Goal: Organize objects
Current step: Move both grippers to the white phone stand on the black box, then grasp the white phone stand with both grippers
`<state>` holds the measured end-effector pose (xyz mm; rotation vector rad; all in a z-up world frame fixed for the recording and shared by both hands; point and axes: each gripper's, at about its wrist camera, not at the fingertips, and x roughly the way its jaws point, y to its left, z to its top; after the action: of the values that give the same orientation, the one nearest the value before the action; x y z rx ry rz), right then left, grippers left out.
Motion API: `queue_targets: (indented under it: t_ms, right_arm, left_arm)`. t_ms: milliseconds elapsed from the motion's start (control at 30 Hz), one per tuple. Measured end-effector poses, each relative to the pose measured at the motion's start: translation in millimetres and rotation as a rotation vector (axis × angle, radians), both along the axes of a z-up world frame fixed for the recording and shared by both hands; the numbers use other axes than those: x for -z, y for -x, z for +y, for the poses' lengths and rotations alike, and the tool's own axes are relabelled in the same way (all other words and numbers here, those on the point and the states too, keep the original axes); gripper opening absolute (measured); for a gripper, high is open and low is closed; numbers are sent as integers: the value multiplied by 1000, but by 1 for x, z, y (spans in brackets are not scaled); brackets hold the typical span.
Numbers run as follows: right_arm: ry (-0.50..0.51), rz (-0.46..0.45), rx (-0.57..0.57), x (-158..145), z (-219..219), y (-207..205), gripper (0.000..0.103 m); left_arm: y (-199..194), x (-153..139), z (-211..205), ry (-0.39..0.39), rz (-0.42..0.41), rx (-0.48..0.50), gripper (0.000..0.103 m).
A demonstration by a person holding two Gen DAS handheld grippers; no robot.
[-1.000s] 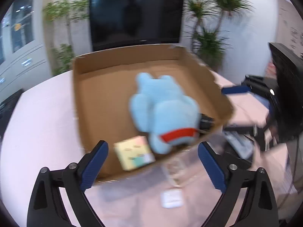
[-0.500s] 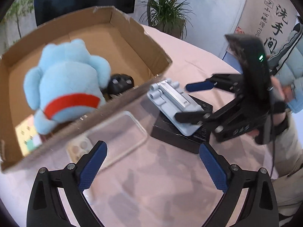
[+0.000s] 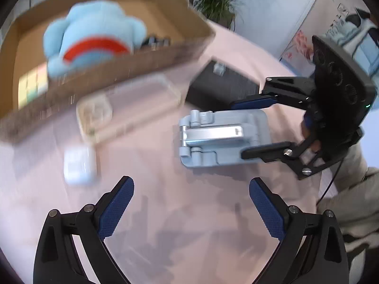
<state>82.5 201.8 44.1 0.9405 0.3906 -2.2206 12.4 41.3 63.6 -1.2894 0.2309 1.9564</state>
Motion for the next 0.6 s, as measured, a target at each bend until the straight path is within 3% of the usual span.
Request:
queue_targets:
  t_ms: [100, 233, 300, 400, 533, 567, 600]
  right_arm:
    - [-27, -47, -50, 17, -22, -27, 49]
    - [7, -62, -19, 20, -22, -51, 55]
    - [0, -52, 32, 21, -18, -58, 68]
    - [-23, -40, 97, 24, -20, -67, 73]
    - [-84, -51, 145, 36, -29, -64, 72]
    - [-72, -54, 149, 35, -28, -63, 65]
    - [-66, -58, 154, 36, -26, -60, 64]
  left_arm:
    - [-19, 8, -8, -6, -25, 18, 98]
    - [-33, 7, -4, -5, -6, 74, 98]
    - [-31, 4, 1, -9, 25, 93, 98]
    - [-15, 3, 7, -27, 35, 96, 96]
    - [1, 18, 18, 97, 48, 88, 72]
    - [3, 21, 19, 112, 39, 94, 71]
    - [4, 20, 19, 98, 24, 100, 62]
